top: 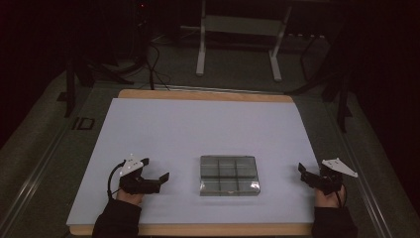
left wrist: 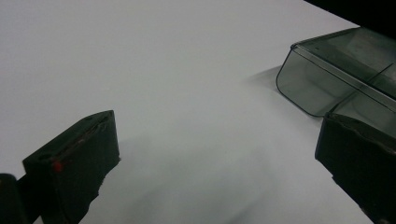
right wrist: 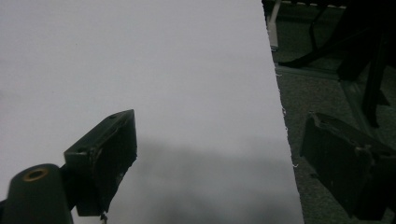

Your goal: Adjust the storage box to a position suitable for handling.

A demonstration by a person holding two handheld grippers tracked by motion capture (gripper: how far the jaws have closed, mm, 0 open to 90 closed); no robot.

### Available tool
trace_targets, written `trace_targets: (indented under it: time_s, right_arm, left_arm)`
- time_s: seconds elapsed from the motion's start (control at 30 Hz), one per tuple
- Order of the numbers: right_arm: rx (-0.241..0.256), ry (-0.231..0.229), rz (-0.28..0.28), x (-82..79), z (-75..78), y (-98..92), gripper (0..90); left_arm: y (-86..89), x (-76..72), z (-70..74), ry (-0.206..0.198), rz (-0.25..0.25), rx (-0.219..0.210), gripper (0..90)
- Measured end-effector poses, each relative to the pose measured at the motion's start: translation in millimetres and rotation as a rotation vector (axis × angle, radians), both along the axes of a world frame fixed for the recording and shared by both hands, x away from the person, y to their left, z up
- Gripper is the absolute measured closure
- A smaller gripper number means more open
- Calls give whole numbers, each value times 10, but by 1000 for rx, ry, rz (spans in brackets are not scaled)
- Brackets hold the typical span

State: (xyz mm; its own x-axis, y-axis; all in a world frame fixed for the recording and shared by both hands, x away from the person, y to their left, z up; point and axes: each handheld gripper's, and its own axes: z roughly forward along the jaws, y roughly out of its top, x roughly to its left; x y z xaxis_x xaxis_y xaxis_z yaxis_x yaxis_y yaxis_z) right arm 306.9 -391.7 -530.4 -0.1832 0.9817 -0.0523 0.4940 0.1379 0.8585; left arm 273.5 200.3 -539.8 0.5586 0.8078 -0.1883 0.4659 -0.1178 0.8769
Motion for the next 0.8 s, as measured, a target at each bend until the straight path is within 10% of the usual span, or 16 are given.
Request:
trace_targets:
  time_s: [0.8]
  right_arm:
    - [38, 28, 21, 22, 2, -32, 134]
  left_arm:
    - [-53, 37, 4, 32, -84, 44, 10]
